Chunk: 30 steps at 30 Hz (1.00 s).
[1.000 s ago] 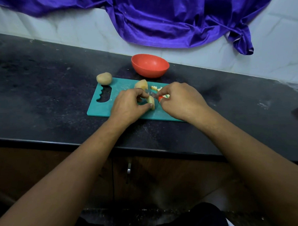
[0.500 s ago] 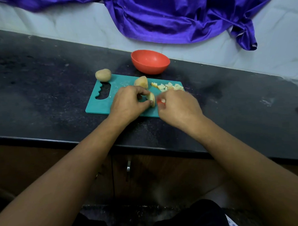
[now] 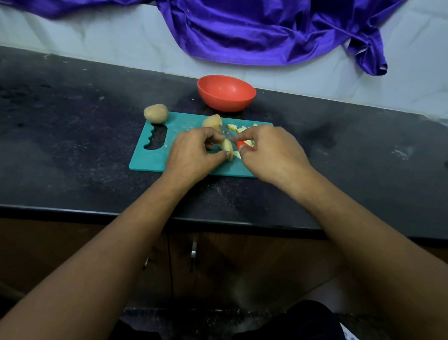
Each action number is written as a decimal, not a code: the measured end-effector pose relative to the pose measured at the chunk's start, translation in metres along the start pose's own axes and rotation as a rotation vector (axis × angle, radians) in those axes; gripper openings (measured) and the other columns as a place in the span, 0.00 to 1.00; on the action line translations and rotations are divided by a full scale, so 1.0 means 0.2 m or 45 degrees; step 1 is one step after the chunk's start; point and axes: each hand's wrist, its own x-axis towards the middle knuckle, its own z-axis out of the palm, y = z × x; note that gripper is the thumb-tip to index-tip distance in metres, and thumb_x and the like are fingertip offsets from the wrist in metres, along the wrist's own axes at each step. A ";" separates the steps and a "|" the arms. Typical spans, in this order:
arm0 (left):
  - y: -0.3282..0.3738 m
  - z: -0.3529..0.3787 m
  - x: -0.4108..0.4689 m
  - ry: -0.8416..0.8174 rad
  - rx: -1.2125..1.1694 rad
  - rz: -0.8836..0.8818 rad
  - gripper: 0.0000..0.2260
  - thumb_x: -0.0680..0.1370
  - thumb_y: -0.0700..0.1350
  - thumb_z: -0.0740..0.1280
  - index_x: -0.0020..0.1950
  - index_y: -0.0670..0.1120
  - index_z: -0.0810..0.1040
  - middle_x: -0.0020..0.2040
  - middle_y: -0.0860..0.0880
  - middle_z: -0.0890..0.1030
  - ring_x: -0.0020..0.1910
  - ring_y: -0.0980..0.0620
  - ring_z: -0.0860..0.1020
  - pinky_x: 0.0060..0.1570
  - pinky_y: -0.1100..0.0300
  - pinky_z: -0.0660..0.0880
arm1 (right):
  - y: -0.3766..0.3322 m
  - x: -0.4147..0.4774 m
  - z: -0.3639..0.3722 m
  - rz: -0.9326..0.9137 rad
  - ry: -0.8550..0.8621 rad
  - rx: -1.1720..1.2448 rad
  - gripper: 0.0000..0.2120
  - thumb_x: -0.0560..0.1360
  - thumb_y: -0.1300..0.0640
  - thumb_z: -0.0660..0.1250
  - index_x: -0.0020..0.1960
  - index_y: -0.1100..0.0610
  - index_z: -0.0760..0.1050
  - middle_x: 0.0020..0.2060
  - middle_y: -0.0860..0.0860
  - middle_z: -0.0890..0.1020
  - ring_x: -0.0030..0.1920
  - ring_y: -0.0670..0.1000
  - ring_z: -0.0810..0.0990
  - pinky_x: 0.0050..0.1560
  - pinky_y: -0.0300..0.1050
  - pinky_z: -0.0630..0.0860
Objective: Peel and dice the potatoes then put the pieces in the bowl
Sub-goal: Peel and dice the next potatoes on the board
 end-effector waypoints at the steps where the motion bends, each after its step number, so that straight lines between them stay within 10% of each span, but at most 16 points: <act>1: 0.00 0.00 0.00 0.002 -0.002 0.000 0.14 0.71 0.51 0.79 0.55 0.52 0.85 0.49 0.57 0.85 0.47 0.59 0.82 0.55 0.52 0.80 | -0.01 0.01 -0.01 -0.004 -0.013 -0.010 0.17 0.80 0.51 0.64 0.66 0.42 0.80 0.48 0.48 0.82 0.42 0.52 0.75 0.42 0.45 0.70; 30: 0.00 0.00 0.00 -0.003 0.030 -0.008 0.14 0.72 0.51 0.79 0.56 0.53 0.85 0.51 0.55 0.86 0.51 0.57 0.82 0.57 0.51 0.80 | -0.02 -0.06 0.11 -0.115 0.057 -0.278 0.18 0.83 0.50 0.59 0.71 0.44 0.75 0.54 0.51 0.83 0.54 0.55 0.81 0.45 0.49 0.72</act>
